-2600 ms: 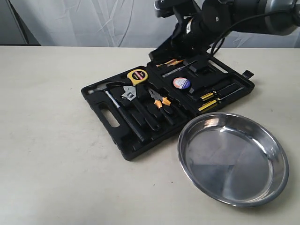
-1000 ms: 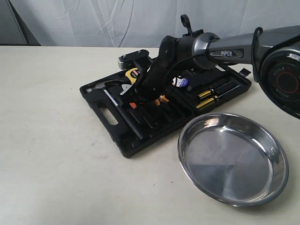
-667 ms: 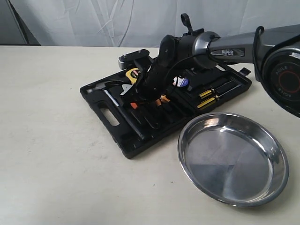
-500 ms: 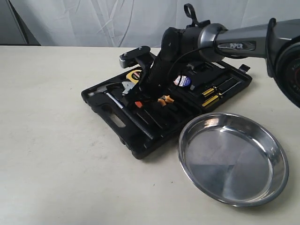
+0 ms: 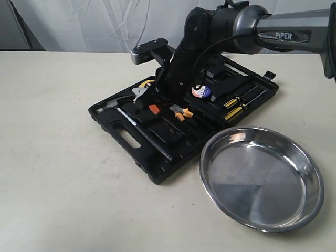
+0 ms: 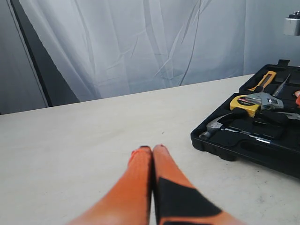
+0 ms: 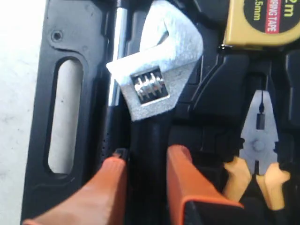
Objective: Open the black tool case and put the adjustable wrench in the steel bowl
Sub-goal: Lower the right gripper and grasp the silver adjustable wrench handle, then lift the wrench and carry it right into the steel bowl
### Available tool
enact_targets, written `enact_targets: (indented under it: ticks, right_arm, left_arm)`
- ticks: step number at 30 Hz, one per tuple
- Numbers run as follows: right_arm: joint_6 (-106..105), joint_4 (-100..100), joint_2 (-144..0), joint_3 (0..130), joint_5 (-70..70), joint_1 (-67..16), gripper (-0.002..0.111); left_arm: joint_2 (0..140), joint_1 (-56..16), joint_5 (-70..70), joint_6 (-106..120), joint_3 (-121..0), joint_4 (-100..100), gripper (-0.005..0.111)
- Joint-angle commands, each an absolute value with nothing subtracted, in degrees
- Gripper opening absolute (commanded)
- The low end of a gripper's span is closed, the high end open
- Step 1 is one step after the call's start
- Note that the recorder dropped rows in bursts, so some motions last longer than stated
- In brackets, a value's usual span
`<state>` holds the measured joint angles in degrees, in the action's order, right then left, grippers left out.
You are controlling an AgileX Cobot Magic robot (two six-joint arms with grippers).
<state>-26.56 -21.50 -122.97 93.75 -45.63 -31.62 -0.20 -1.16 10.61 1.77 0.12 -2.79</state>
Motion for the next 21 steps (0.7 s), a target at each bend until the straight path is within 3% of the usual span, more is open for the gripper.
enact_targets:
  ticks: [1,13,21]
  right_arm:
    - [-24.5,-18.4,-118.1,93.8,-51.2,-31.4,-0.001]
    - [4.5,1.2,-89.3,58.3,-40.5,-31.4,-0.001]
    - [17.2,15.2,-88.9,45.1,-31.9,-30.2,-0.001]
  left_arm:
    - [0.0,-1.2,10.3,1.7,0.0,-2.7,0.000]
    - [0.0,-1.2,10.3,1.7,0.0,-2.7,0.000]
    - [0.0,-1.2,10.3,1.7,0.0,-2.7,0.000]
